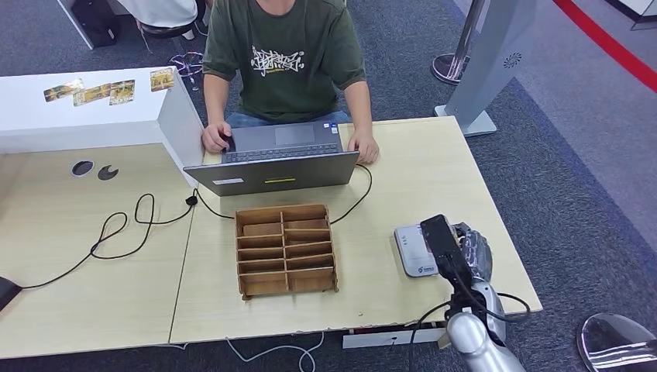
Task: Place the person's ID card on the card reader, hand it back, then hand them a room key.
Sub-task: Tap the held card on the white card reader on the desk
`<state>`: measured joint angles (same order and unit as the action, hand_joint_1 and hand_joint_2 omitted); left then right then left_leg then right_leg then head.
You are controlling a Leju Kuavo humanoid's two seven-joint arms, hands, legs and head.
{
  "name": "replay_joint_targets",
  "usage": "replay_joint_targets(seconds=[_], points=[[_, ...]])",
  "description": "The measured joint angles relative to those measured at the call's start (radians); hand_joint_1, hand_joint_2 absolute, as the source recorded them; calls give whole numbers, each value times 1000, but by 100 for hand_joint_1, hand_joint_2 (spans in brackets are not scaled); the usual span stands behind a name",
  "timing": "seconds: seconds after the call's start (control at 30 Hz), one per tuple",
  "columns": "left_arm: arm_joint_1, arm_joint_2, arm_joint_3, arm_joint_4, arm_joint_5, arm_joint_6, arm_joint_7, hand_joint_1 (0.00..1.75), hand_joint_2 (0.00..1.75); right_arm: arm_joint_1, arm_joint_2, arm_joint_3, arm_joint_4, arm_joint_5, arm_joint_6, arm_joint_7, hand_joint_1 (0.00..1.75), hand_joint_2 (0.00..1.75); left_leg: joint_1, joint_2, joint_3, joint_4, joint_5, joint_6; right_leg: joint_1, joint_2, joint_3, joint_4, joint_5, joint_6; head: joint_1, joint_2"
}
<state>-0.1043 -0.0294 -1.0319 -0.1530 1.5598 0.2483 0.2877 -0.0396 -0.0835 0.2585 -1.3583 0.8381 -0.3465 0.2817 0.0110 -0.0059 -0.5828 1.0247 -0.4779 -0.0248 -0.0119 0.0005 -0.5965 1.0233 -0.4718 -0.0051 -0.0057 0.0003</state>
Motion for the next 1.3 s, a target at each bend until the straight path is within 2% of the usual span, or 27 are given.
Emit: replay_joint_targets(seconds=[0.8,1.3], points=[[-1,0,0,0,-26,-10,6,0,0,-175,19,40,313,-78,79,10,175,175,0,0,1,0,0,0,0,0,1,0,0,0,0,0],[-2,0,0,0,-22,-11,6,0,0,-223,31,73,376,-75,87,2,175,175,0,1,2,0,0,0,0,0,2,0,0,0,0,0]])
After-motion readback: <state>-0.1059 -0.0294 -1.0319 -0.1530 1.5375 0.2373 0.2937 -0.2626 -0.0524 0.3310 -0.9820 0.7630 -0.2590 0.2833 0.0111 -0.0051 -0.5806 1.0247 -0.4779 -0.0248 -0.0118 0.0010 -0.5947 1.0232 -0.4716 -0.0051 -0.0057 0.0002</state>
